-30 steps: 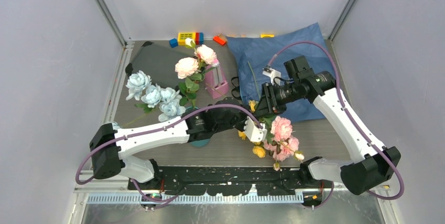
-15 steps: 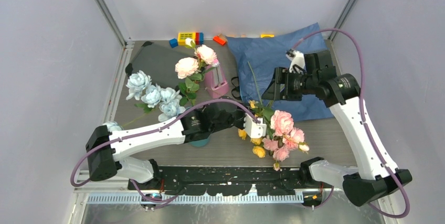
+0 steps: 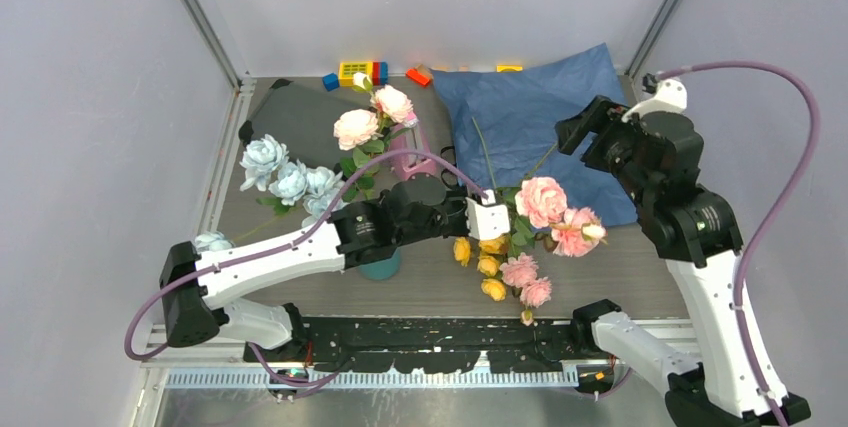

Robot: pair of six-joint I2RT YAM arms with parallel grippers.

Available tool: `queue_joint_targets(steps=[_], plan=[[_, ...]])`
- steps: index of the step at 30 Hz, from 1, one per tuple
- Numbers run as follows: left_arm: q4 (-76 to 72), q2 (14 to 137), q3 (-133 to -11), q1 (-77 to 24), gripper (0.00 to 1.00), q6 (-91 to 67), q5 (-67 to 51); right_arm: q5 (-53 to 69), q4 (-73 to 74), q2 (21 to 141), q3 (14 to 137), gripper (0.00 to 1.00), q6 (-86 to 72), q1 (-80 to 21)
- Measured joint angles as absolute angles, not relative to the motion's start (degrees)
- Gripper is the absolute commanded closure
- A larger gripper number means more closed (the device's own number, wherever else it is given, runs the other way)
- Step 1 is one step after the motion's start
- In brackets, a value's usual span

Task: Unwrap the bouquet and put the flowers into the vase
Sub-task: Pick up the fake flower from the wrapping paper.

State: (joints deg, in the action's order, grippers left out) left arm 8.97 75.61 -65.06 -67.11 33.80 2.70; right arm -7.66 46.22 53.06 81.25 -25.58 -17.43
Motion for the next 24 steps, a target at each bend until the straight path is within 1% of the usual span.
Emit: queue_joint_targets(steps=[5, 11, 17, 24], plan=[[11.90, 75.61, -71.16, -66.92, 1.00, 26.39, 0.60, -17.50, 42.13, 47.13, 75.64, 0.21, -26.74, -17.41], [16.34, 75.09, -77.52, -64.53, 1.00, 17.21, -3.77, -24.27, 37.10, 41.85, 67.81, 0.21, -27.20, -17.41], [24.23, 74.63, -85.17, -59.00, 1.00, 7.97, -9.15, -27.51, 33.65, 40.25, 60.88, 0.21, -27.55, -17.41], [36.10, 75.66, -100.75, -53.91, 1.00, 0.01, -12.36, -28.56, 31.14, 40.51, 56.40, 0.21, -28.29, -17.41]])
